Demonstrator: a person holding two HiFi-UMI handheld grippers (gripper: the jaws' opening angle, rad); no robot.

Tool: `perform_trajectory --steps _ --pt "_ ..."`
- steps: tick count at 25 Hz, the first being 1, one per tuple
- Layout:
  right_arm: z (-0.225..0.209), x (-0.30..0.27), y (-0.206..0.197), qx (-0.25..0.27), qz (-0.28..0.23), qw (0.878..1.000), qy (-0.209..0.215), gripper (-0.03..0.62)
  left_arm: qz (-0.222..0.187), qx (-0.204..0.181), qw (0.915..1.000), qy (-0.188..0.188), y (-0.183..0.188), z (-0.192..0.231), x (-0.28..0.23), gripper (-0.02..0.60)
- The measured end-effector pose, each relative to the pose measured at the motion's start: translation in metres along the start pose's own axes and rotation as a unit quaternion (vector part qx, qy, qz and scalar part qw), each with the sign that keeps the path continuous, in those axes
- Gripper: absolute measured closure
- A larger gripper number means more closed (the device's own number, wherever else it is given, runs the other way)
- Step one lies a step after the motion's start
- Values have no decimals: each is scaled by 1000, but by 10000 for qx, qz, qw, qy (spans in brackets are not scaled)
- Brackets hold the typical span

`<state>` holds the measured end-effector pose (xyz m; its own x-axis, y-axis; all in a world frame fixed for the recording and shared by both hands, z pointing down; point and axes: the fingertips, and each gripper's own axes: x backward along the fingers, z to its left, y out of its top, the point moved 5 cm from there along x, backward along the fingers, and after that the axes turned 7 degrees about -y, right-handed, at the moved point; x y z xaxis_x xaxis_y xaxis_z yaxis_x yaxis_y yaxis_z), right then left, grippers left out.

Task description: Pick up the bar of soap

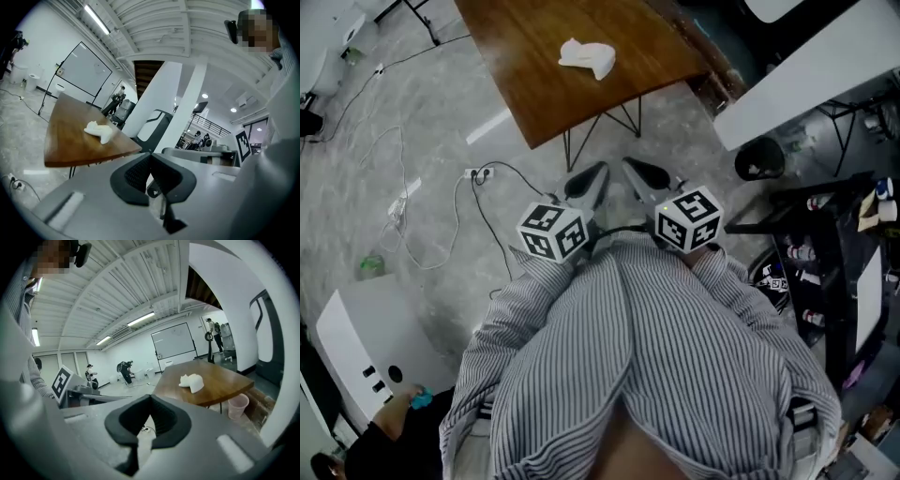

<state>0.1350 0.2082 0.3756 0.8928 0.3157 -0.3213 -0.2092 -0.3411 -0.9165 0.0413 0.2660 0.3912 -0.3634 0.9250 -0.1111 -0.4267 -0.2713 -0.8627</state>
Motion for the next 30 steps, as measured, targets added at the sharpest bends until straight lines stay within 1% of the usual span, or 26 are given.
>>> perform_trajectory --steps 4,7,9,12,17,19,21,23,26,28,30 --pt "-60 -55 55 76 -85 9997 211 592 5 -87 10000 -27 48 44 -68 575" --pt "-93 -91 77 58 -19 9995 297 592 -1 -62 10000 -9 75 75 -107 575" --pt "-111 -108 83 -11 37 9996 292 592 -23 61 10000 -9 82 90 -127 575" --pt "-130 -127 89 -204 128 9994 261 592 44 356 9993 -76 82 105 -146 575" --pt "-138 -147 89 -237 305 9990 225 592 167 402 9990 -98 91 130 -160 575" --pt "-141 -159 89 -329 395 9985 214 592 234 422 9988 -128 98 142 -165 575" --pt "-141 -170 91 -460 477 9975 231 592 347 345 9986 -200 106 152 -170 575" --pt "-138 -180 93 -465 513 9974 221 592 469 174 9983 -293 115 159 -173 575" --pt "-138 -189 94 -449 521 9975 130 592 662 -143 9969 -408 123 170 -179 575" --pt "-144 -192 92 -529 524 9972 53 592 702 -359 9961 -395 127 177 -183 575" --pt "-151 -193 89 -653 533 9964 -26 592 793 -684 9938 -385 131 185 -186 575"
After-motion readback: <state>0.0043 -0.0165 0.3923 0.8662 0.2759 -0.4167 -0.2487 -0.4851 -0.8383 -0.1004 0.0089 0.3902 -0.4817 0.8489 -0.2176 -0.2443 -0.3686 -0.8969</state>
